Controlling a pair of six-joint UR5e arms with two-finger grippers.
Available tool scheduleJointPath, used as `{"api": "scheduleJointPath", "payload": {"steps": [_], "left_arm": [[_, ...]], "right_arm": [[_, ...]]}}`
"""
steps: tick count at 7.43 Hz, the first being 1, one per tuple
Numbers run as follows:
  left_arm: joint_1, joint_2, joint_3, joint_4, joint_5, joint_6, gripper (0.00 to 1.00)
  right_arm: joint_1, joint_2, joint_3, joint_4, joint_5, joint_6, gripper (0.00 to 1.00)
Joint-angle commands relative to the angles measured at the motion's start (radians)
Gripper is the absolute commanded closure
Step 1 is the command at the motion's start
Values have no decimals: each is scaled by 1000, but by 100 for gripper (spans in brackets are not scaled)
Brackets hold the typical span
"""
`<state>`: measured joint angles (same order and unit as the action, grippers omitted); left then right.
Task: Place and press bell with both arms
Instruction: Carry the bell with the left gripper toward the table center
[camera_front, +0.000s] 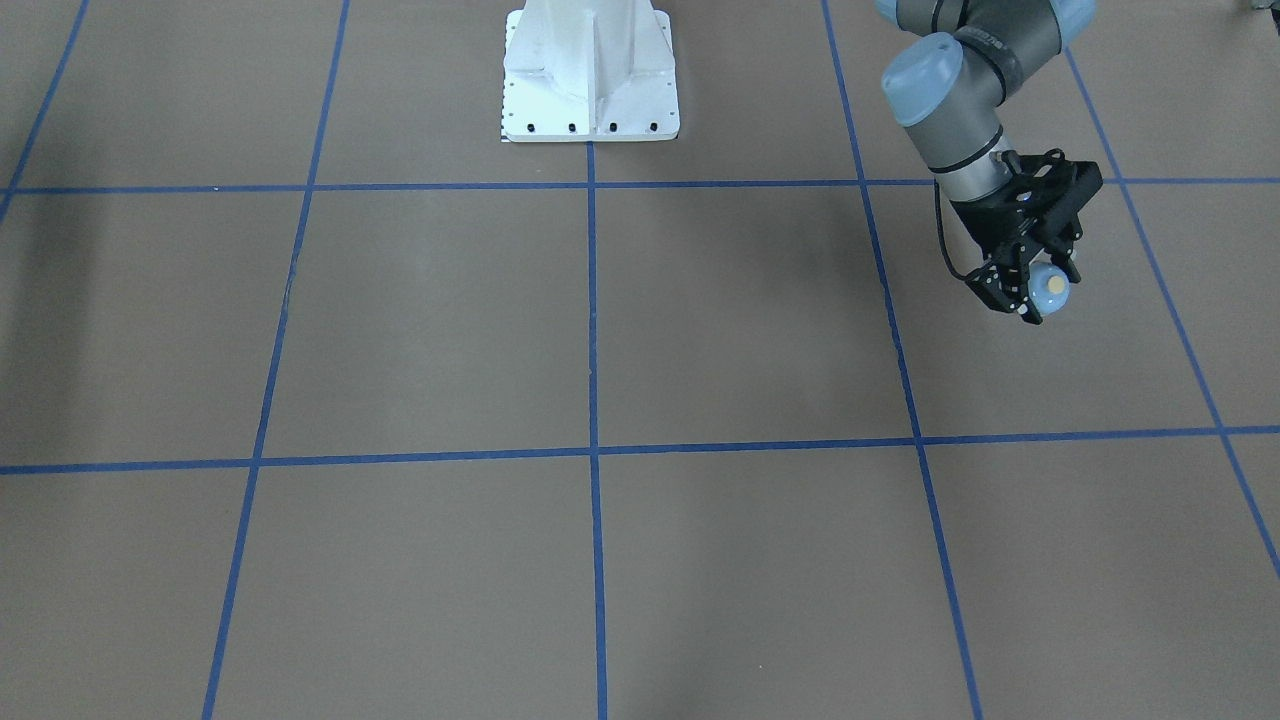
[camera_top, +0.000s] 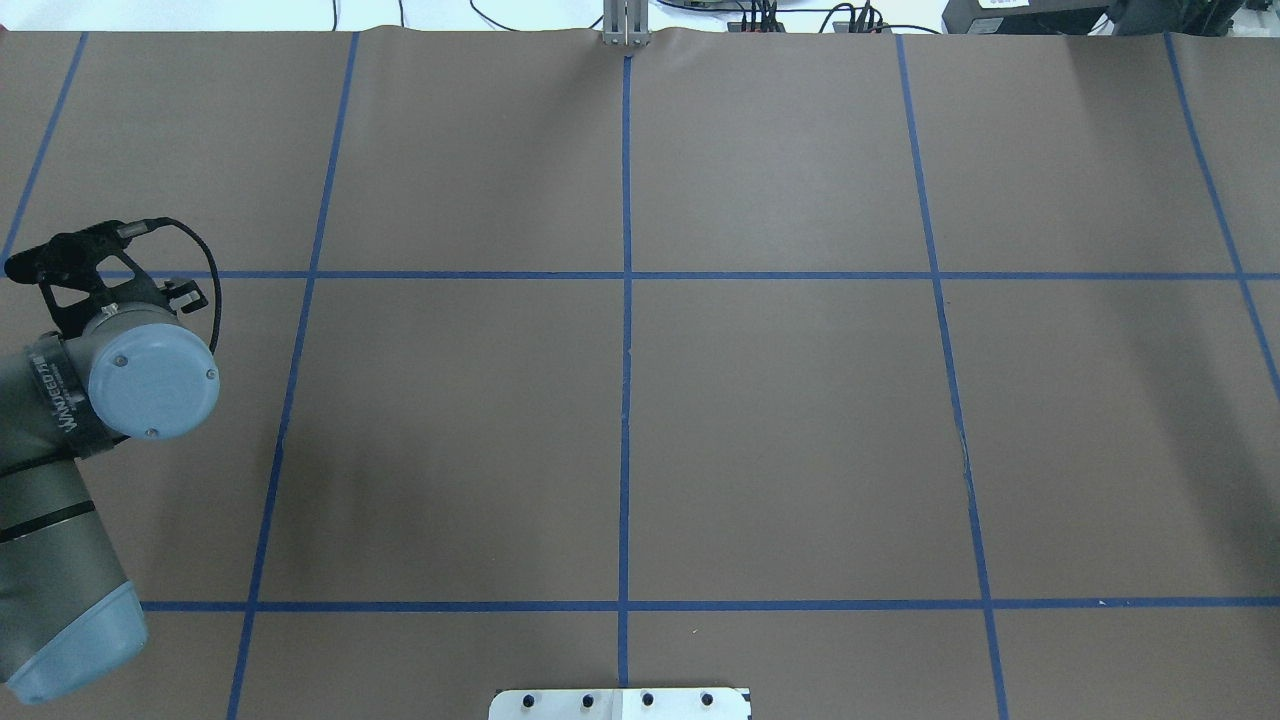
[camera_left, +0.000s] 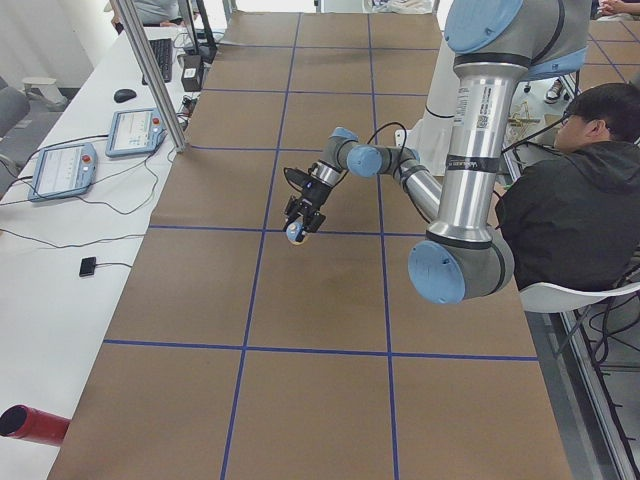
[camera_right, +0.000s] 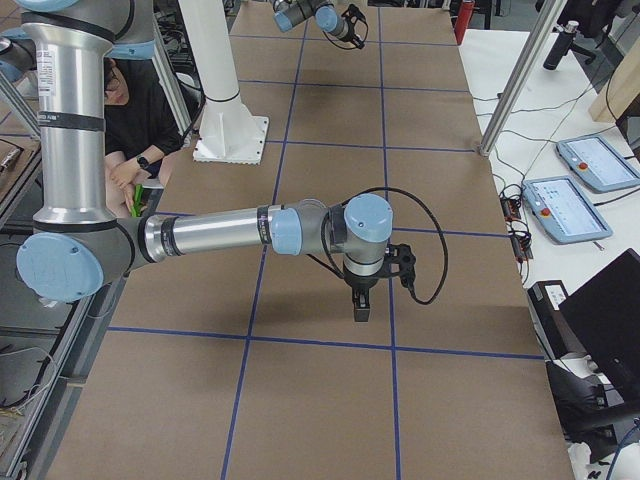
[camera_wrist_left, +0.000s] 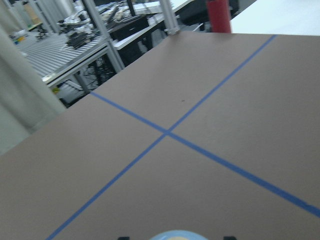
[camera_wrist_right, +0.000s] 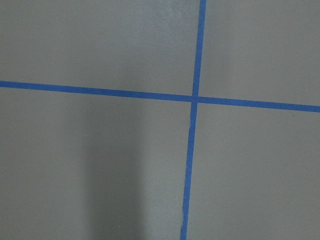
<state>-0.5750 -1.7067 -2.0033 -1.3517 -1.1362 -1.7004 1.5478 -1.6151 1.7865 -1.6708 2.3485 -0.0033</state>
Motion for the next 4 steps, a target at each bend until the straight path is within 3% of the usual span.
{"api": "scheduleJointPath", "payload": {"steps": [1,4], "left_arm": [[-11,-4,49,-378,39,199,100],[-5,-147,159,-663,49,424,100]], "right_arm": [[0,23,10,22,8,3,0],[-8,21,-18,57,12,11,0]]}}
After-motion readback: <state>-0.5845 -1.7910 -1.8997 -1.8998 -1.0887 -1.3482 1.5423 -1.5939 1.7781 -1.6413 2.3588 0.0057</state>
